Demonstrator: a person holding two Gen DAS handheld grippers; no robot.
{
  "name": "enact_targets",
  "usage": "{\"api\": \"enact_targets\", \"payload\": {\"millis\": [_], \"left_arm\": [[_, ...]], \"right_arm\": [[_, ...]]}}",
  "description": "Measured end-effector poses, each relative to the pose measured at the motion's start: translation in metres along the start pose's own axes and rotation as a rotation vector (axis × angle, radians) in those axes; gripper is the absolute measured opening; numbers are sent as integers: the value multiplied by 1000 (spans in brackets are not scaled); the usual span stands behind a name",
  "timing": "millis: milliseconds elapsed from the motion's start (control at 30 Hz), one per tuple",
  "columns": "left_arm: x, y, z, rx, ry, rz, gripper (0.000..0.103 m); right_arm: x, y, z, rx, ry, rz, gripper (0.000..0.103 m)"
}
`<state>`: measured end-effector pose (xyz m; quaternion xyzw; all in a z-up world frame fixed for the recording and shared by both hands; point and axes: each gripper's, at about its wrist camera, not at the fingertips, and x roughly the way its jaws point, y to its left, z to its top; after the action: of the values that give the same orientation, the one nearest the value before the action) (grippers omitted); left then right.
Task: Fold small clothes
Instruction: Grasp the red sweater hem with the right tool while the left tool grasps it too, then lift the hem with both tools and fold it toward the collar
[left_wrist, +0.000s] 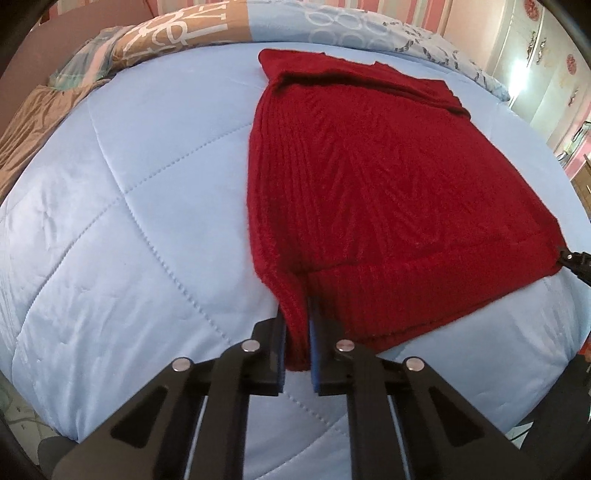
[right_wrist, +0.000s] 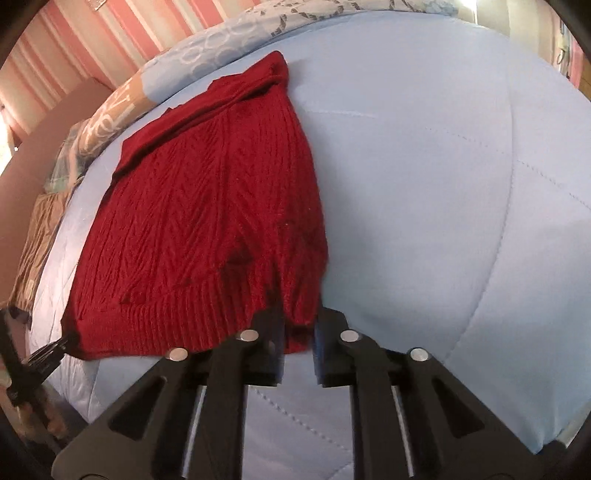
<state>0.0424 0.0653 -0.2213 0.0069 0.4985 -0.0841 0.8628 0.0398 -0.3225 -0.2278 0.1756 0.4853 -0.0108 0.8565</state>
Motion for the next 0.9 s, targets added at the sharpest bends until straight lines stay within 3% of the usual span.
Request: {"api": "enact_targets", "payload": {"millis": [100, 167, 233, 367, 433, 467, 533, 600, 733, 900], "left_arm": [[-11, 4, 3, -26, -35, -2, 8], [-20, 7, 5, -40, -60, -4, 8], [-27, 7, 6, -35, -72, -1, 8], [-13, 14, -2, -21, -23, 41, 8], [3, 19, -7, -28, 42, 22, 10], [3, 17, -9, -7, 34, 36, 12], [-3, 10, -9, 39, 20, 36, 13], [-12, 7, -10, 63, 7, 21, 21], [-34, 12, -8, 55, -56, -18, 54], [-18, 15, 2, 41, -11, -80, 58]], "right_arm": [[-24, 16, -3, -92, -117, -36, 9], [-45, 24, -6, -137, -195, 3, 8], [-57, 28, -9, -183, -216, -10, 8], [-25, 13, -16, -198, -68, -72, 8], [-8, 10, -24, -233, -3, -108, 16], [-9, 13, -25, -254, -2, -104, 17], [-18, 17, -24, -260, -8, -62, 47], [-35, 16, -22, -249, -50, -45, 55], [-46, 10, -11, -198, -80, 1, 60], [-21, 15, 3, -179, -22, 22, 64]]}}
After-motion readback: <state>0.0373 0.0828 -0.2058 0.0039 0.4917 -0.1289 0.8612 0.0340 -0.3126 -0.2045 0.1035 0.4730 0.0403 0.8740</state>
